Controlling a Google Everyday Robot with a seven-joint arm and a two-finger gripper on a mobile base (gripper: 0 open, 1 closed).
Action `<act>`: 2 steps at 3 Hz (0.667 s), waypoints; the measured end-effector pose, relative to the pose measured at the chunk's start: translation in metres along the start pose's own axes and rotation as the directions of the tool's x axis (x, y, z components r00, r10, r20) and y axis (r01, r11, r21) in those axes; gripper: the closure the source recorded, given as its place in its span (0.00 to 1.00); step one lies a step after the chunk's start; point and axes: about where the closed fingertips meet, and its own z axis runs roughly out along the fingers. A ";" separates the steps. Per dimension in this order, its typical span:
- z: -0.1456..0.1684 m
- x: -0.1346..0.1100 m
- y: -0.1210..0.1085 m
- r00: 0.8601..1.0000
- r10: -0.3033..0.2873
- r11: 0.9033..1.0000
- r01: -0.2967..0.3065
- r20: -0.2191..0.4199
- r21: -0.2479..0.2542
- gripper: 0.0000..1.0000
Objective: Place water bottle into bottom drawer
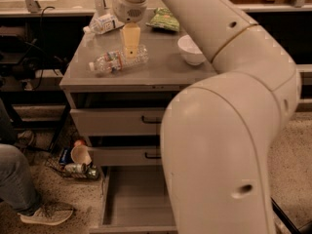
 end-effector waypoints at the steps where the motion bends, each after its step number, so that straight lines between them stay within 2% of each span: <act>1: 0.025 -0.011 -0.001 1.000 -0.024 0.997 0.024 0.006 -0.072 0.00; 2: 0.057 -0.010 0.003 1.000 -0.001 0.988 0.003 0.012 -0.156 0.00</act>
Offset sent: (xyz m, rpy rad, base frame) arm 0.0199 0.0269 -0.0543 -0.0887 0.2313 0.0490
